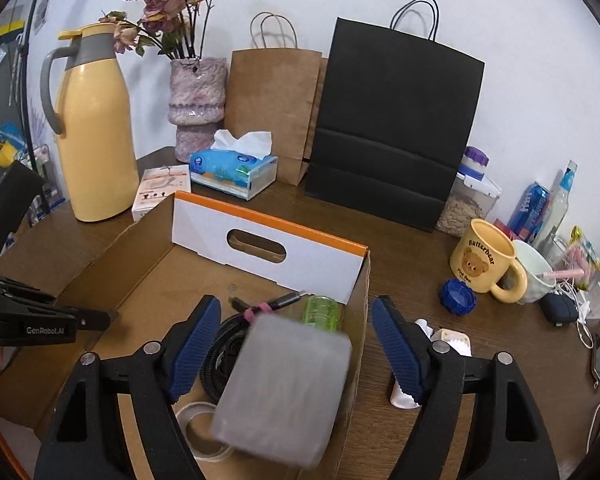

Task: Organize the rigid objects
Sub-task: 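Carry the clear container into the orange box and open the right gripper, then move the right gripper back over the white round lid, then grasp the white round lid by its rim with the right gripper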

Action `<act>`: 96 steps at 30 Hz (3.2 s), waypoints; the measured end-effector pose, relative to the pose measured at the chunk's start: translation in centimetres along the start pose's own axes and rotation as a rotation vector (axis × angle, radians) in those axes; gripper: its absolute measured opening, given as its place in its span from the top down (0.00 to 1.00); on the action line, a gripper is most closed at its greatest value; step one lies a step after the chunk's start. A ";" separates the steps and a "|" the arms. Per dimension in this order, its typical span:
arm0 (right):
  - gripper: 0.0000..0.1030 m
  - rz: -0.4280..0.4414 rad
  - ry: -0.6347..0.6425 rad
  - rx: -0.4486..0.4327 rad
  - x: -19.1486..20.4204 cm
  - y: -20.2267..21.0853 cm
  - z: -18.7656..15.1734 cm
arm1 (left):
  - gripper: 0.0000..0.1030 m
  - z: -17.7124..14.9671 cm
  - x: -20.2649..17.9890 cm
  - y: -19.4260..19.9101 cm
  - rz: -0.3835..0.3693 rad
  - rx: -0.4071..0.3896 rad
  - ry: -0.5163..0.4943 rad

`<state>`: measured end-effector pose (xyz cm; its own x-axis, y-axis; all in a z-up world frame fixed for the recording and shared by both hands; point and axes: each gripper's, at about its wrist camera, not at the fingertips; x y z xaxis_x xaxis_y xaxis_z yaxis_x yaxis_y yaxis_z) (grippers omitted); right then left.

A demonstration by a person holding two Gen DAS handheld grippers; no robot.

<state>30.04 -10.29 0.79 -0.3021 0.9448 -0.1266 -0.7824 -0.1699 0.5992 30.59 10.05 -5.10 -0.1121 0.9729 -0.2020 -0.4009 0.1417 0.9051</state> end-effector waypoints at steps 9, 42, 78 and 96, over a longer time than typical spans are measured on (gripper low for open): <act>0.19 0.009 0.002 -0.004 0.1 0.1 0.0 | 0.90 0.0 0.0 0.0 0.001 0.000 0.000; 0.12 0.037 -0.066 -0.087 -2.1 2.6 0.0 | 0.90 0.0 -0.1 0.0 0.001 0.000 0.000; 0.12 -0.088 -0.216 0.149 -14.1 -3.4 -6.6 | 0.90 -0.1 0.0 0.0 0.000 -0.001 0.003; 0.28 -0.145 -0.172 0.138 -13.6 -5.3 -5.8 | 0.90 -0.1 0.0 0.0 0.000 -0.001 0.003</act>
<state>35.14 -23.83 -5.27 -0.0856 0.9923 -0.0898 -0.7257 -0.0003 0.6881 30.54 10.05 -5.15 -0.1146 0.9724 -0.2033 -0.4019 0.1418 0.9046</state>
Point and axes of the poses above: each gripper's, at about its wrist camera, not at the fingertips, and y roughly against the way its jaws point, x to its left, z to its top
